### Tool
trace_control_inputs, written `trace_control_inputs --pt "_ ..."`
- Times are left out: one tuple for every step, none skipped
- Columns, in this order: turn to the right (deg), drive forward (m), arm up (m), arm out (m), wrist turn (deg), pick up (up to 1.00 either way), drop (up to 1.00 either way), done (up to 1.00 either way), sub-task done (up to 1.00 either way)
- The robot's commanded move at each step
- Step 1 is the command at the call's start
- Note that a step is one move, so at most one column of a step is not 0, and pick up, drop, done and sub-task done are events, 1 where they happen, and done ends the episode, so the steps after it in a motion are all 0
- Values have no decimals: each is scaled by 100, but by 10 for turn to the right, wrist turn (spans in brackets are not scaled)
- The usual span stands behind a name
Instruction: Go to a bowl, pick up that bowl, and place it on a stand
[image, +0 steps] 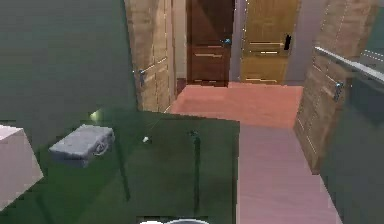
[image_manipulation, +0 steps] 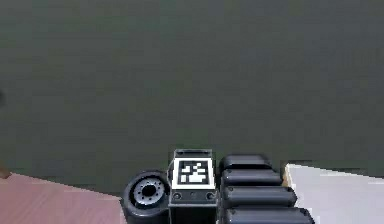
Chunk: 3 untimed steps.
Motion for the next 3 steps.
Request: trace_control_inputs --pt "450 0 0 0 0 0 0 0 0" --pt "450 0 0 0 0 0 0 0 0" --pt "330 0 0 0 0 0 0 0 0"
